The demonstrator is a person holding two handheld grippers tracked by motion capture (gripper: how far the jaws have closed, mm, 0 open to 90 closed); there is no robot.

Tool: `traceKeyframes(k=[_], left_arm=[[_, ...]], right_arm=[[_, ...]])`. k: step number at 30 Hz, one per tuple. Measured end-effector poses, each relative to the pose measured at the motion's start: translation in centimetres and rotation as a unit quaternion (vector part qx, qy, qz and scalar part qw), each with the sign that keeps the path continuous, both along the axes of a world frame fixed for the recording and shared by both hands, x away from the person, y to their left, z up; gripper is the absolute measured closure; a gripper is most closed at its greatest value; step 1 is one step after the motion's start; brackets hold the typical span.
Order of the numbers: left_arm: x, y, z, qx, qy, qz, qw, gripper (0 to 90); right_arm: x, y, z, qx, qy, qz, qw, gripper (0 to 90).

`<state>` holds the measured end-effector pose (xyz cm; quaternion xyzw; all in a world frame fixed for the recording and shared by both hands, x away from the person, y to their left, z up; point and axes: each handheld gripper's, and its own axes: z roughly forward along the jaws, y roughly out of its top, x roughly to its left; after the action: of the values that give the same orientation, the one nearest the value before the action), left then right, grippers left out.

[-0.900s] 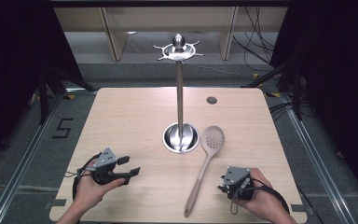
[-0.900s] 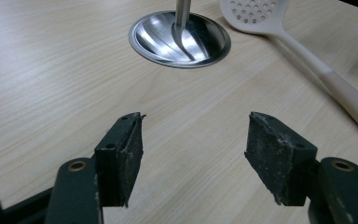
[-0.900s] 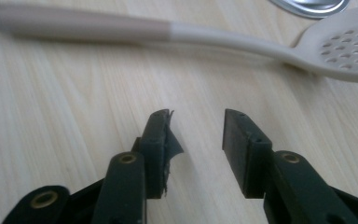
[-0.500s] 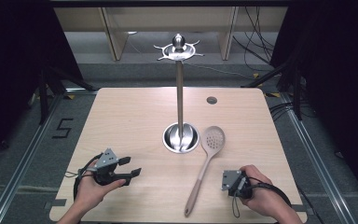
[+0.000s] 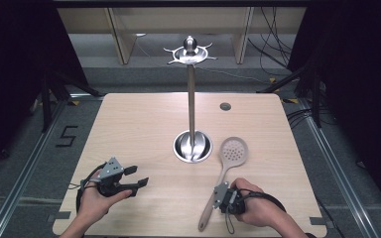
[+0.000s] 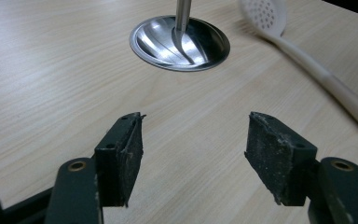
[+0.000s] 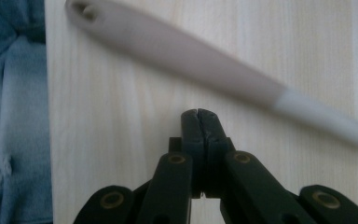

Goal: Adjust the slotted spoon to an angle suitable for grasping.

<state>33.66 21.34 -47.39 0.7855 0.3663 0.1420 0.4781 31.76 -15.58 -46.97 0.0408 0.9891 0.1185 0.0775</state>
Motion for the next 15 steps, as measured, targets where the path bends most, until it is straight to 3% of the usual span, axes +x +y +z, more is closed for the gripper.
traceKeyframes(k=[3, 5, 6, 10, 11, 12, 13, 15], left_arm=[[0.0, 0.2, 0.1, 0.005, -0.007, -0.001, 1.0, 35.5], [0.0, 0.4, 0.1, 0.006, -0.008, -0.004, 0.9999, 35.5], [0.0, 0.4, 0.2, 0.008, -0.009, -0.001, 0.9999, 35.5], [0.0, 0.5, 0.2, 0.004, -0.009, -0.004, 0.9999, 35.4], [0.0, 0.5, 0.2, 0.004, -0.01, -0.004, 0.9999, 35.4], [0.0, 0.5, 0.2, 0.004, -0.009, -0.005, 0.9999, 35.4], [0.0, 0.5, 0.2, 0.005, -0.008, -0.003, 1.0, 35.3], [0.0, 0.5, 0.2, 0.006, -0.007, -0.004, 1.0, 35.3]], right_arm=[[0.6, 1.0, -0.3, -0.013, 0.021, -0.017, 0.9995, 90.0], [0.8, 1.3, -0.5, -0.014, 0.015, -0.009, 0.9997, 90.0], [1.1, 1.7, -0.5, -0.016, 0.02, 0.007, 0.9996, 90.0], [1.3, 2.3, -0.6, -0.02, 0.029, -0.003, 0.9994, 90.0], [1.8, 2.4, -0.7, -0.015, 0.007, 0.032, 0.9993, 90.0], [1.9, 2.5, -0.6, -0.014, 0.008, 0.033, 0.9993, 90.0], [1.5, 2.6, -0.6, -0.012, 0.032, -0.006, 0.9994, 90.0], [1.6, 2.7, -0.5, -0.014, 0.036, -0.006, 0.9992, 90.0]])
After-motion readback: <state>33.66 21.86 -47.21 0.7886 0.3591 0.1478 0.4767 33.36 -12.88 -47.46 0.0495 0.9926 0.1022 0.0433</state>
